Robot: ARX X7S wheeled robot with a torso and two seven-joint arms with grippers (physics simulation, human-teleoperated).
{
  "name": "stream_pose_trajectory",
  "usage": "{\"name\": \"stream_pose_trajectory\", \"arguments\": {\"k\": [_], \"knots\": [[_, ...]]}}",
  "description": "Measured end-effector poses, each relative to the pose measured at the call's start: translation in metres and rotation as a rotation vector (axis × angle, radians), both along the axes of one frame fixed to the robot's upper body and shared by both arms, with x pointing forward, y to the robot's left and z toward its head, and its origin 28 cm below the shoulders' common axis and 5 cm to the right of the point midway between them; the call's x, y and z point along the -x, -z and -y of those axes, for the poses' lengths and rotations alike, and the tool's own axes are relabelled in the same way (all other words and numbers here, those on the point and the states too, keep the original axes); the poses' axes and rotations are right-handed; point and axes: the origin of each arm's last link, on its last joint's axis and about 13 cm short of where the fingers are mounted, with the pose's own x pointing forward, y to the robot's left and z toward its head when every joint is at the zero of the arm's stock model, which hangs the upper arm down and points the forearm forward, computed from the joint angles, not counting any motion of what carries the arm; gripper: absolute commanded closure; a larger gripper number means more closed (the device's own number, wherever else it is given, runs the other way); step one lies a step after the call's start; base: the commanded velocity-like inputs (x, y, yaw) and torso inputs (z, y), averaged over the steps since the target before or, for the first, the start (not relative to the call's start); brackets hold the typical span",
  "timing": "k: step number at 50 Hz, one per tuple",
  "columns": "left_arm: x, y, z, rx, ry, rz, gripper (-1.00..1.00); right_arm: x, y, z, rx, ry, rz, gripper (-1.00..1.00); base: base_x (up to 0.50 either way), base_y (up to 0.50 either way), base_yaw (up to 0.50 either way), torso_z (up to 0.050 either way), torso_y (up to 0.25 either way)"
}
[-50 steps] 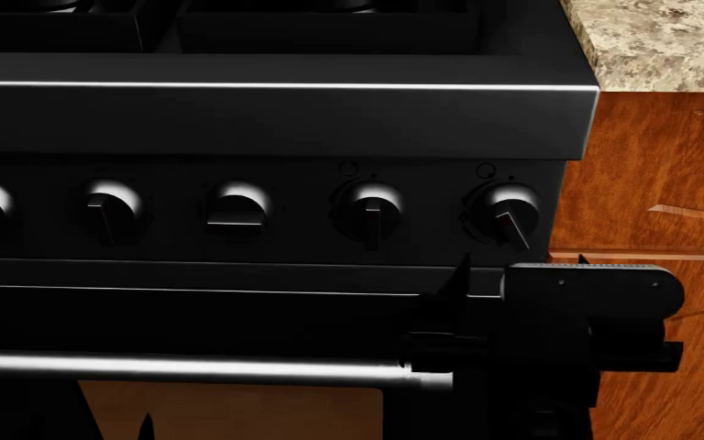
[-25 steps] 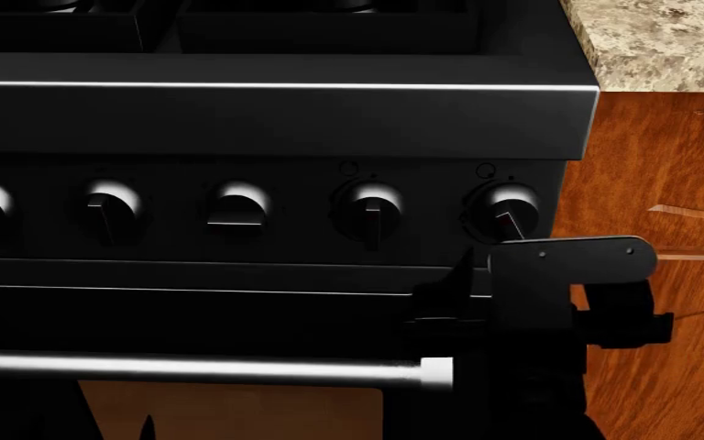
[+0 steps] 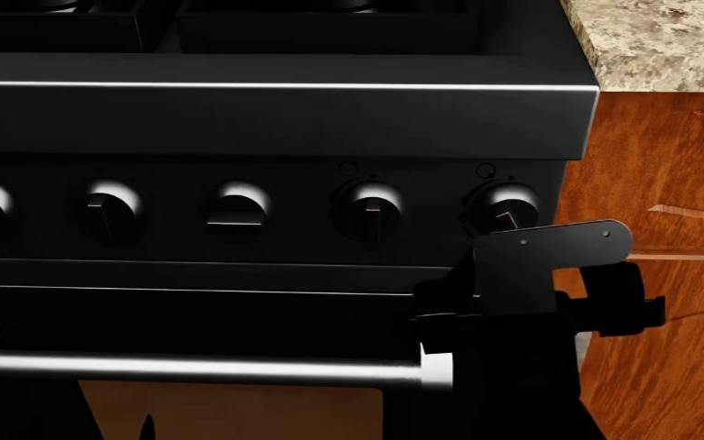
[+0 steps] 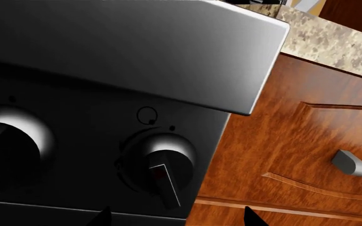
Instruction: Turn off the front right burner of the stove.
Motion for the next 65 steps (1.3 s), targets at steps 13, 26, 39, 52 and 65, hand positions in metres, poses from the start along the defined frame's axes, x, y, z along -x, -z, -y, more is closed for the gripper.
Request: {"name": "stream_pose_trajectory", "arguments": {"k": [13,26,39,52,65], "knots": [[0.000,-0.001,-0.001,0.003,-0.003,0.007,-1.00,-0.007,0.002,-0.003,0.017,-0.001,-0.014,-1.00,0.00,0.00,0.00,0.000,0.000],[0.002,-0.003,-0.001,0.005,-0.005,0.017,-1.00,-0.013,0.005,-0.004,0.019,0.005,-0.030,-1.00,0.00,0.00,0.00,0.000,0.000],[0.003,-0.003,-0.001,0.008,-0.006,0.019,-1.00,-0.020,0.008,-0.003,0.019,0.012,-0.047,-1.00,0.00,0.00,0.00,0.000,0.000],[0.002,-0.003,-0.001,0.008,-0.006,0.018,-1.00,-0.025,0.004,-0.002,0.026,0.016,-0.041,-1.00,0.00,0.00,0.00,0.000,0.000],[0.002,-0.003,-0.001,0.009,-0.006,0.018,-1.00,-0.027,0.003,-0.001,0.030,0.017,-0.041,1.00,0.00,0.00,0.00,0.000,0.000]]}}
